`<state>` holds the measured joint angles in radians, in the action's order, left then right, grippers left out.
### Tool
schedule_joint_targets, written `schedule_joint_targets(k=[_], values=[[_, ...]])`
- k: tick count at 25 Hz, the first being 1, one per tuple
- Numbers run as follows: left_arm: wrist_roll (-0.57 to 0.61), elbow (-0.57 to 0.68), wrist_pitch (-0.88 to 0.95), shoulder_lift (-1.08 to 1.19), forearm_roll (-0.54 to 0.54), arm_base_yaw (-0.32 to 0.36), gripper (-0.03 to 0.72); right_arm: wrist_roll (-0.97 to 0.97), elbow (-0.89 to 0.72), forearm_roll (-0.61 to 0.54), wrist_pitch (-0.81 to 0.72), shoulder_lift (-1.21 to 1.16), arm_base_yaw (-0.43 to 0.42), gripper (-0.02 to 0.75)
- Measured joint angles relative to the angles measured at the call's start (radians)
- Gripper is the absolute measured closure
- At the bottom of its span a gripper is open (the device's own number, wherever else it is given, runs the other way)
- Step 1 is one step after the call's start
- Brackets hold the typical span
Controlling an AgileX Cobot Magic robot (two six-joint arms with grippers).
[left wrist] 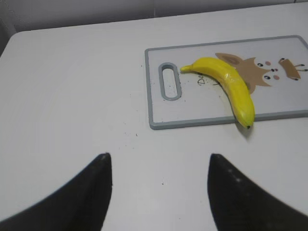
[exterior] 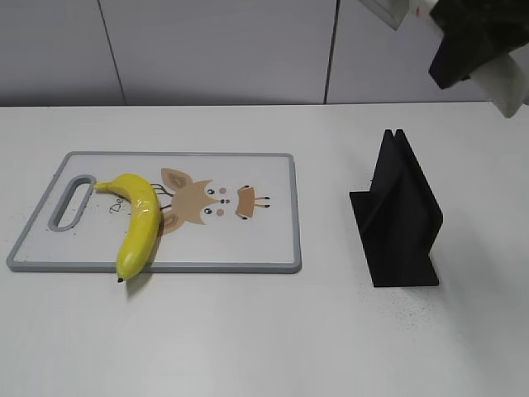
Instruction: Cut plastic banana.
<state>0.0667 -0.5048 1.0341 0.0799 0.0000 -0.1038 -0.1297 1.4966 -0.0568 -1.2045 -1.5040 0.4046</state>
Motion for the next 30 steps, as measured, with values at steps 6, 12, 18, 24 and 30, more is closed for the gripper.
schedule_joint_targets(k=[6,12,18,24,30], values=[[0.072,-0.064,-0.002,0.128,0.000,0.000,0.074,-0.122,0.065,0.000,-0.002,-0.056,0.000,0.560],[0.193,-0.125,-0.007,0.289,-0.036,-0.001,0.074,-0.241,0.126,0.000,-0.002,-0.137,0.000,0.560],[0.289,-0.205,-0.024,0.451,-0.072,-0.002,0.074,-0.353,0.156,-0.008,-0.001,-0.220,0.000,0.560],[0.403,-0.336,-0.027,0.648,-0.091,-0.002,0.078,-0.452,0.158,-0.066,0.000,-0.277,0.000,0.560],[0.717,-0.537,0.057,0.894,-0.226,-0.002,0.080,-0.558,0.165,-0.090,0.001,-0.330,0.000,0.560]])
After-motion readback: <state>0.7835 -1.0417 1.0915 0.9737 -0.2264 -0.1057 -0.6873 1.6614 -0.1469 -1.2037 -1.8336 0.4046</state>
